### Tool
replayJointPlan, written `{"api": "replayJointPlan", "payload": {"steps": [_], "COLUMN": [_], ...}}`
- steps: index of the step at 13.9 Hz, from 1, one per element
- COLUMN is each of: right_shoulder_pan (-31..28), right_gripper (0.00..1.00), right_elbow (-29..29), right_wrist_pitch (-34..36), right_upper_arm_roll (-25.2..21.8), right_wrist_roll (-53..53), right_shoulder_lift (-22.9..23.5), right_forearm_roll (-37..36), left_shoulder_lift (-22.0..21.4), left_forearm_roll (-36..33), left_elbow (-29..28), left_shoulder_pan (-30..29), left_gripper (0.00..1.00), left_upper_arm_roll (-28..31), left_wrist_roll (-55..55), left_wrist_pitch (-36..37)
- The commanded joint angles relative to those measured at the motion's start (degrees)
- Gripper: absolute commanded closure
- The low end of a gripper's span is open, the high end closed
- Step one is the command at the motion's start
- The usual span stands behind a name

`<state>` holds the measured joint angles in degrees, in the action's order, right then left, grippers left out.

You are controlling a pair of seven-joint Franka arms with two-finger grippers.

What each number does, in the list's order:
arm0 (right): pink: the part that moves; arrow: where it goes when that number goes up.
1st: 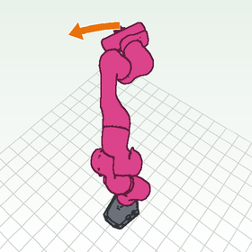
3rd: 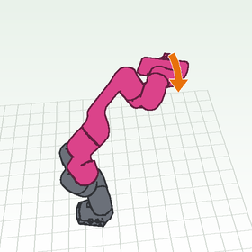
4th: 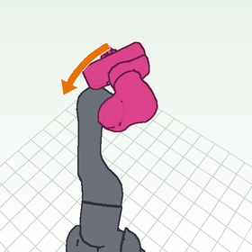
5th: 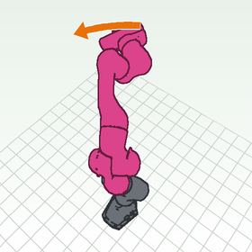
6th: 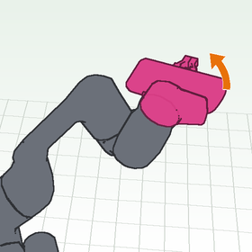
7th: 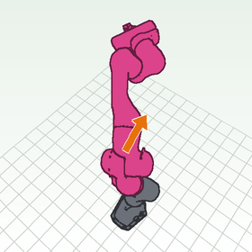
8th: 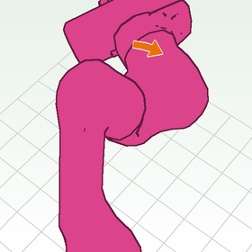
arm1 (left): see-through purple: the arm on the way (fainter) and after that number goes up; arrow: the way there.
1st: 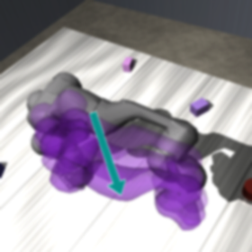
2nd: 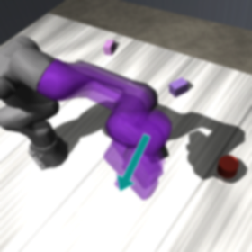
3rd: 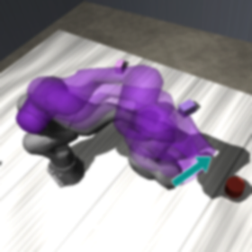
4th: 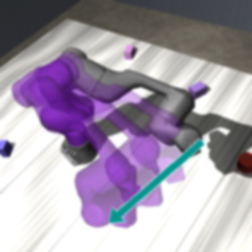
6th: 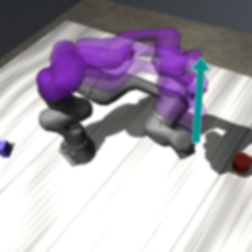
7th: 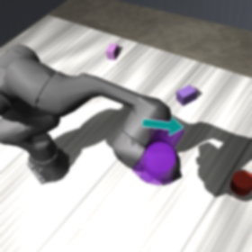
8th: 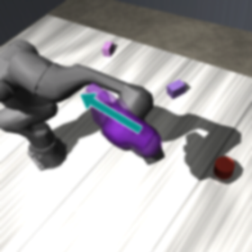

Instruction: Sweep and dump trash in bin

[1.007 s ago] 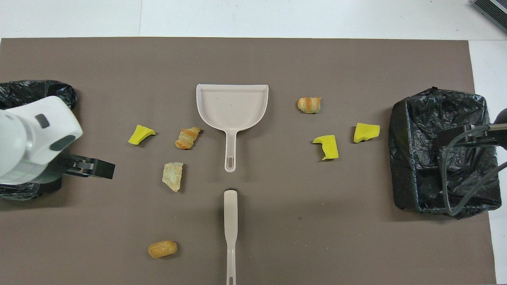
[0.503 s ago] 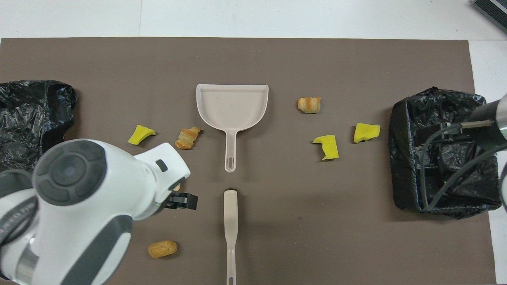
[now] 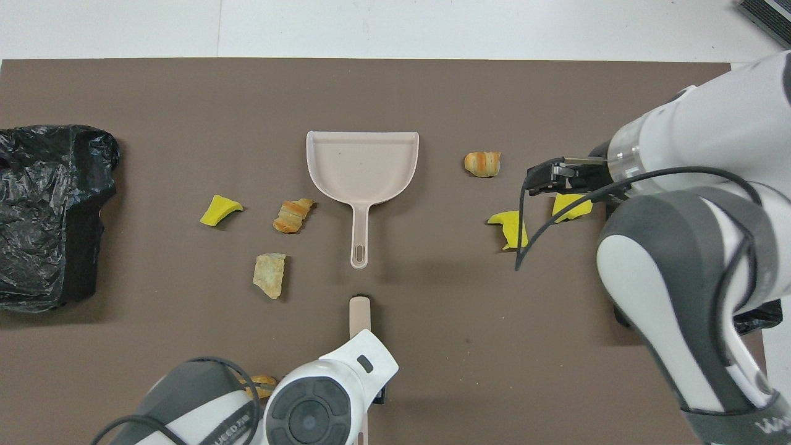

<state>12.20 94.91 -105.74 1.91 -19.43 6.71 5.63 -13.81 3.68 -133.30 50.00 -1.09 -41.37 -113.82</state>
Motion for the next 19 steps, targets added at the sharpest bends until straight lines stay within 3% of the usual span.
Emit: {"api": "replayJointPlan", "payload": {"steps": [1,5,8,11,13,16,17,18,19], "right_shoulder_pan": [3.6,8.9,14.1,17.7,20.5,23.1,23.7,24.0,23.8], "right_gripper": [0.0,0.0,0.0,0.0,0.0,0.0,0.0,0.0,0.06], "right_elbow": [-0.1,-0.6,-0.8,-2.3,-5.4,-7.5,-7.2,-6.8,-5.5], "right_wrist_pitch": [-5.0,-12.2,-17.6,-18.6,-18.6,-18.8,-19.7,-20.5,-20.6], "right_upper_arm_roll": [-0.2,-0.2,-0.2,-0.4,-0.4,-0.5,-0.4,-0.3,-0.2], "right_wrist_roll": [-4.9,-12.0,-17.5,-20.9,-26.1,-29.5,-29.7,-29.7,-29.7], "right_shoulder_lift": [3.0,7.9,11.4,15.4,19.0,22.6,22.6,22.6,22.3], "right_forearm_roll": [1.1,1.1,0.6,-1.0,-6.3,-9.1,-9.6,-10.3,-10.7], "left_shoulder_lift": [-2.0,-0.1,1.8,2.9,3.3,3.3,3.2,3.3,3.2], "left_forearm_roll": [0.6,0.9,1.5,1.7,1.7,1.7,1.7,1.7,1.7], "left_elbow": [-5.0,-9.5,-9.7,-10.0,-10.5,-10.6,-10.5,-10.4,-10.3], "left_shoulder_pan": [2.3,6.6,7.3,8.4,8.4,8.4,8.4,8.4,8.5], "left_gripper": [0.0,0.0,0.0,0.0,0.01,0.26,0.45,0.88,1.0], "left_upper_arm_roll": [1.0,1.0,1.0,1.0,1.0,1.0,1.0,1.0,1.0], "left_wrist_roll": [-2.4,-2.9,-3.1,-3.0,-3.0,-3.1,-3.1,-3.3,-3.5], "left_wrist_pitch": [-4.2,-11.4,-12.8,-13.6,-14.6,-14.5,-14.4,-14.0,-13.6]}}
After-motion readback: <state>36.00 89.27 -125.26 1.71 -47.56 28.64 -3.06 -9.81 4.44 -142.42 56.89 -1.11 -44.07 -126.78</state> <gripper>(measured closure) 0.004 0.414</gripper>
